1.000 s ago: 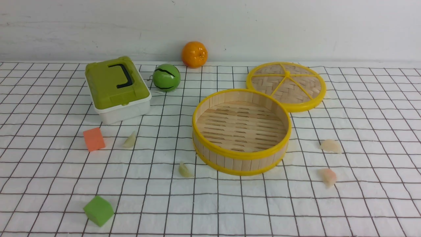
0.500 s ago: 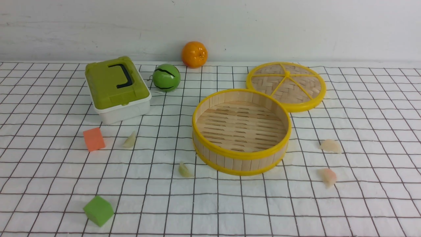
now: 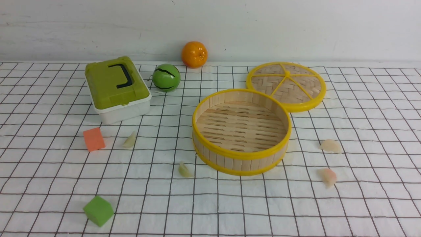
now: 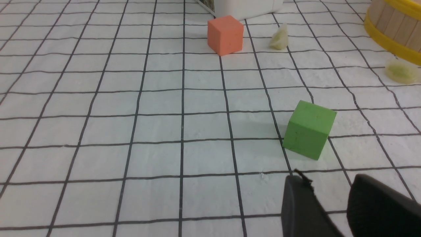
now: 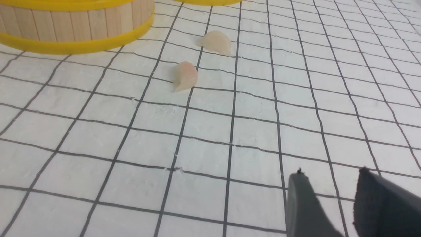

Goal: Put the dumplings into the steamer on the table with the white tablecloth.
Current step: 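Reach for and grasp a dumpling on the table with the left gripper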

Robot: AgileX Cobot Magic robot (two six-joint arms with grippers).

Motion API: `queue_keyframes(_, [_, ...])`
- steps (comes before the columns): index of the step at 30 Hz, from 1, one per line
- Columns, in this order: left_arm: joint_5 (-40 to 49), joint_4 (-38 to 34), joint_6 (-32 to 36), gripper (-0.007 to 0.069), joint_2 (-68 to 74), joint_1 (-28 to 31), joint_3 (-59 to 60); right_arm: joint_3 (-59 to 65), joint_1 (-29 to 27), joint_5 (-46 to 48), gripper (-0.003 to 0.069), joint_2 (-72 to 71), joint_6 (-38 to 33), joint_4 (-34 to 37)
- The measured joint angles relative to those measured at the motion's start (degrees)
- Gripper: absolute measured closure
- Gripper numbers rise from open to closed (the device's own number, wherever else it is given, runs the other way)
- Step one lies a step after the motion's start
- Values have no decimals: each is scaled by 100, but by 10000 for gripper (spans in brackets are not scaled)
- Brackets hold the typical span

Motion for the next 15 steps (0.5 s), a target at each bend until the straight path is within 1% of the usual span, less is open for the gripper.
queue_keyframes(6, [-238, -5, 0, 403, 0, 0, 0, 0, 0, -15, 419, 0, 0, -24])
queue_keyframes(10, [-521, -47, 0, 396, 0, 0, 0, 39, 0, -306, 419, 0, 0, -67])
queue_keyframes(12, [-935, -97, 0, 393, 0, 0, 0, 63, 0, -995, 419, 0, 0, -67])
queue_keyframes(13, [-1099, -105, 0, 392, 0, 0, 0, 63, 0, -1195, 419, 0, 0, -67])
queue_keyframes(15, [-1586, -119, 0, 389, 0, 0, 0, 63, 0, -1968, 419, 0, 0, -67])
